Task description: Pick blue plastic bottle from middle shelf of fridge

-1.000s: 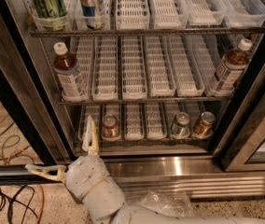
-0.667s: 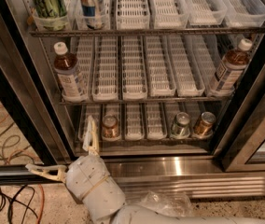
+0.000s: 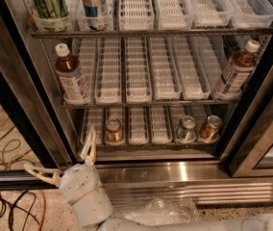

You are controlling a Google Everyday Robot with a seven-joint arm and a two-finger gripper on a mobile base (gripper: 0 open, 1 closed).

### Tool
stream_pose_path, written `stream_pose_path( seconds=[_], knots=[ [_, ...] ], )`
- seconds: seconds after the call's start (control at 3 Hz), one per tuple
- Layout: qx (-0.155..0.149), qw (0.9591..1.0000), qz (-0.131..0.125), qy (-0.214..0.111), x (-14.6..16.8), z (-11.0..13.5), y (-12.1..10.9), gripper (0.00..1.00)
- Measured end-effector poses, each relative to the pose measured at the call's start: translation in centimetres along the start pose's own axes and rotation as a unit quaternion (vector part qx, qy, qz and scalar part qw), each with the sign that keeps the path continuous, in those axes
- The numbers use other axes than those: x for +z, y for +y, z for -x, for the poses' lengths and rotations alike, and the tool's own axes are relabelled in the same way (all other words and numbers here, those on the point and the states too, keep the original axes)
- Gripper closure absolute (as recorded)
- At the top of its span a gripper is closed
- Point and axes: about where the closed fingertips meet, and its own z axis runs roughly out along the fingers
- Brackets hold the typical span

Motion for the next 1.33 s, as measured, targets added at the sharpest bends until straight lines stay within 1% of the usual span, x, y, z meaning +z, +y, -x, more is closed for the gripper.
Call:
stream_pose_path(
  seconds=[0.33, 0.67, 1.0, 1.33],
  knots=[
    [0.037, 0.9972, -0.061, 0.023, 0.9, -4.6, 0.9, 0.0],
    [0.025, 0.9965, -0.079, -0.003, 0.8, -3.4, 0.7, 0.0],
    [0.025, 0.9965, -0.08, -0.003, 0.8, -3.4, 0.6, 0.0],
    [0.02, 0.9957, -0.089, -0.014, 0.9, -3.2, 0.1, 0.0]
  ],
)
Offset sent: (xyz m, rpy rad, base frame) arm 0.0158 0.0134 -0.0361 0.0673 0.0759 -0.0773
